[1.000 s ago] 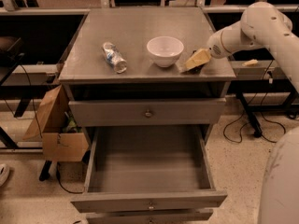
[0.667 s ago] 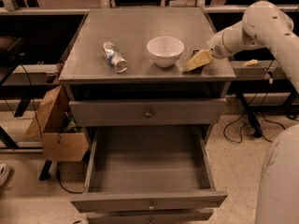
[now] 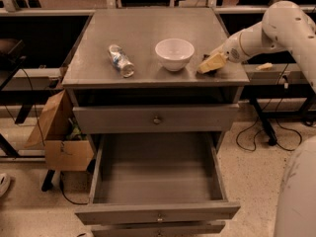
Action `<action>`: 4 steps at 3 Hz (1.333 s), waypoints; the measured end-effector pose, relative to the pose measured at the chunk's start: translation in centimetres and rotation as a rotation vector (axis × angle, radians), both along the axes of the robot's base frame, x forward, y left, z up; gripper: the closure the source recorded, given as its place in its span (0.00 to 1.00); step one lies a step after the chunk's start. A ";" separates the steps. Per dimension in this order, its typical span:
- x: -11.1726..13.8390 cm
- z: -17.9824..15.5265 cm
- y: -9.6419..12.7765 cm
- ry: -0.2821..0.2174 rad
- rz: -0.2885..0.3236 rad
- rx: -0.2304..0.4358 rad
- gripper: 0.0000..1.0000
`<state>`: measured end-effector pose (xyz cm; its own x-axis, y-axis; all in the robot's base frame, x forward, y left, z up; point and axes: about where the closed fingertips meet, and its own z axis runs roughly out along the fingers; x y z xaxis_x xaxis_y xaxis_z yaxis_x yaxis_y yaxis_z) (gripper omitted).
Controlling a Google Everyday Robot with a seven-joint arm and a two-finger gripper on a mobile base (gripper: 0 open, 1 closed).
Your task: Place rxbar chocolate into middle drawer
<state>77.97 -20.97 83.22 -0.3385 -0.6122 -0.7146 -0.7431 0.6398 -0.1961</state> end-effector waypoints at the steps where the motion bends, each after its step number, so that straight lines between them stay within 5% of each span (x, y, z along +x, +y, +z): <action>1: 0.0 0.3 0.0 0.000 0.000 0.000 0.89; 2: -1.4 0.0 -0.7 -0.010 0.039 0.025 1.00; 4: -6.5 0.9 -3.1 -0.032 0.060 0.053 1.00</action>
Offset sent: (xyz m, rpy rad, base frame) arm -0.0353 -0.0245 0.0051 0.0488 -0.0462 0.0923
